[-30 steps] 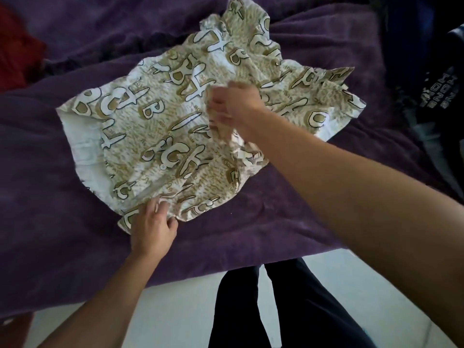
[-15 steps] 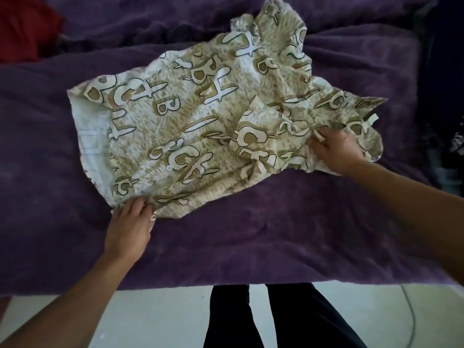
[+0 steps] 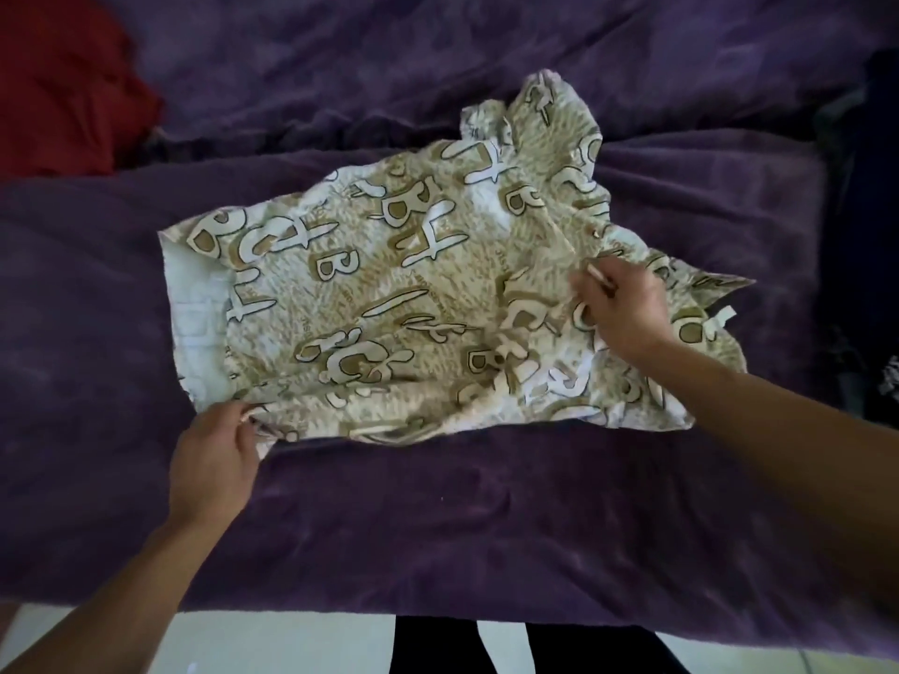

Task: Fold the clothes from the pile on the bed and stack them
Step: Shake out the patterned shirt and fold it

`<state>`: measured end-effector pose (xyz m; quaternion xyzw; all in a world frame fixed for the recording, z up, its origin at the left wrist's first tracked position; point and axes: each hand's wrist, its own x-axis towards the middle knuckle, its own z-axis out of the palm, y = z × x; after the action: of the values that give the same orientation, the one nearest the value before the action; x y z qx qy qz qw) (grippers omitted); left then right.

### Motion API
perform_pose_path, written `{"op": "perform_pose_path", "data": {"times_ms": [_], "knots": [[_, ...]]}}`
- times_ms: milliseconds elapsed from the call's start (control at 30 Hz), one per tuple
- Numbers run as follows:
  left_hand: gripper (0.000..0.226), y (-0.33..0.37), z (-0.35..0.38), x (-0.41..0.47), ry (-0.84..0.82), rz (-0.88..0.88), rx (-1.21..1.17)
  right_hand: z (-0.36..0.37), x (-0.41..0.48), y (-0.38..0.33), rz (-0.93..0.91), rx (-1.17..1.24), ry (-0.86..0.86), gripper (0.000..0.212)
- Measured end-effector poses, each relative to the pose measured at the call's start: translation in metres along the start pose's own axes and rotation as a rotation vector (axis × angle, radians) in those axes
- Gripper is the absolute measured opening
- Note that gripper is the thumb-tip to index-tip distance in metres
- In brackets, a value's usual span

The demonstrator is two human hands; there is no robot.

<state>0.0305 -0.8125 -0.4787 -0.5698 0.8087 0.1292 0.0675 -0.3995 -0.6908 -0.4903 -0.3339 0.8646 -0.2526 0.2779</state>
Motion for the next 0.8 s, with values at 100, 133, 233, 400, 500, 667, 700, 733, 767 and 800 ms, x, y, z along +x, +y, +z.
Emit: {"op": "perform_pose_path", "data": {"times_ms": [100,133,233,400,500,667,700,733,767,800], "knots": [[0.015,-0.001,-0.021,0.034,0.163,-0.080,-0.067,-0.027,0.029,-0.017,-0.182,0.010,0.244,0.025],[0.015,-0.001,-0.027,0.048,0.204,-0.076,-0.083,-0.034,0.043,-0.024,-0.219,-0.003,0.292,0.025],[0.016,-0.006,-0.038,0.101,0.277,-0.029,-0.110,-0.045,0.092,-0.057,-0.247,0.001,0.353,0.027],[0.025,-0.016,-0.040,0.199,0.310,-0.108,-0.080,-0.039,0.178,-0.102,-0.240,-0.068,0.454,0.028],[0.030,-0.018,-0.037,0.234,0.231,-0.195,-0.047,-0.026,0.210,-0.109,-0.181,-0.177,0.441,0.034],[0.040,0.031,-0.015,0.223,0.322,0.225,0.077,0.000,0.204,-0.096,-0.210,-0.555,0.284,0.057],[0.038,0.043,-0.004,0.215,0.274,0.334,0.097,0.010,0.195,-0.092,-0.286,-0.617,0.181,0.056],[0.040,0.050,0.007,0.207,0.199,0.394,0.129,0.021,0.186,-0.085,-0.328,-0.683,0.055,0.055],[0.044,0.054,0.018,0.202,0.102,0.403,0.173,0.028,0.178,-0.075,-0.317,-0.750,-0.078,0.057],[0.050,0.055,0.027,0.200,-0.005,0.376,0.227,0.032,0.172,-0.064,-0.255,-0.790,-0.202,0.061]]}}
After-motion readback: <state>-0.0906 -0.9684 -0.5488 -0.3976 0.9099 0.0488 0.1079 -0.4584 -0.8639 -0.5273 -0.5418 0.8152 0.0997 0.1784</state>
